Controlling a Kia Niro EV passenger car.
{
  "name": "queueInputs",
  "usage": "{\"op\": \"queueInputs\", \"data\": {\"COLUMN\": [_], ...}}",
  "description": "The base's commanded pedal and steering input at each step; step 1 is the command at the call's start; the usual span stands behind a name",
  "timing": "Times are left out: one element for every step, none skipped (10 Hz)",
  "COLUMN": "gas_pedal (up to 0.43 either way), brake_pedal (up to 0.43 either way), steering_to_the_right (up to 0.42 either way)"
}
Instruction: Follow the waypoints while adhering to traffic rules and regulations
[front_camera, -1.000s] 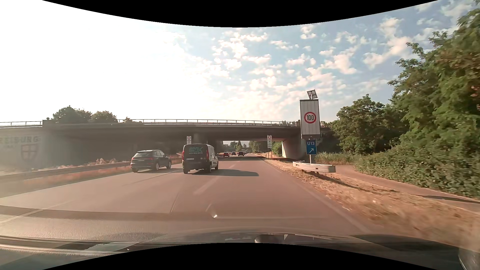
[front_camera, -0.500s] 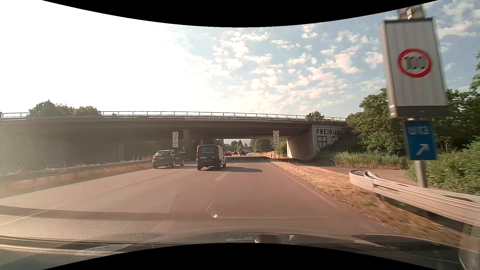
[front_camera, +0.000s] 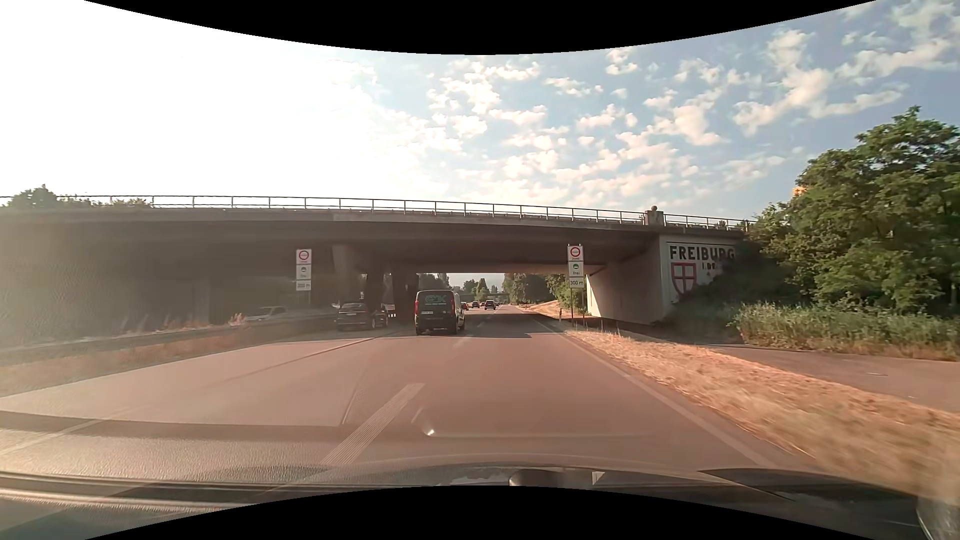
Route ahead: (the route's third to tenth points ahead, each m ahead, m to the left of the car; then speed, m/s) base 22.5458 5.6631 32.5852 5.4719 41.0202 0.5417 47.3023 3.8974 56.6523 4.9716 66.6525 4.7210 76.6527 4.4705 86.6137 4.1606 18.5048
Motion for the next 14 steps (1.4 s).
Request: {"op": "queueInputs", "data": {"gas_pedal": [0.35, 0.35, 0.35, 0.35, 0.35, 0.35, 0.35, 0.35, 0.35, 0.35, 0.35, 0.35, 0.35, 0.35], "brake_pedal": [0.0, 0.0, 0.0, 0.0, 0.0, 0.0, 0.0, 0.0, 0.0, 0.0, 0.0, 0.0, 0.0, 0.0], "steering_to_the_right": [-0.004, -0.005, -0.005, -0.005, -0.005, -0.005, -0.005, -0.005, -0.004, -0.004, -0.004, -0.004, -0.004, -0.004]}}
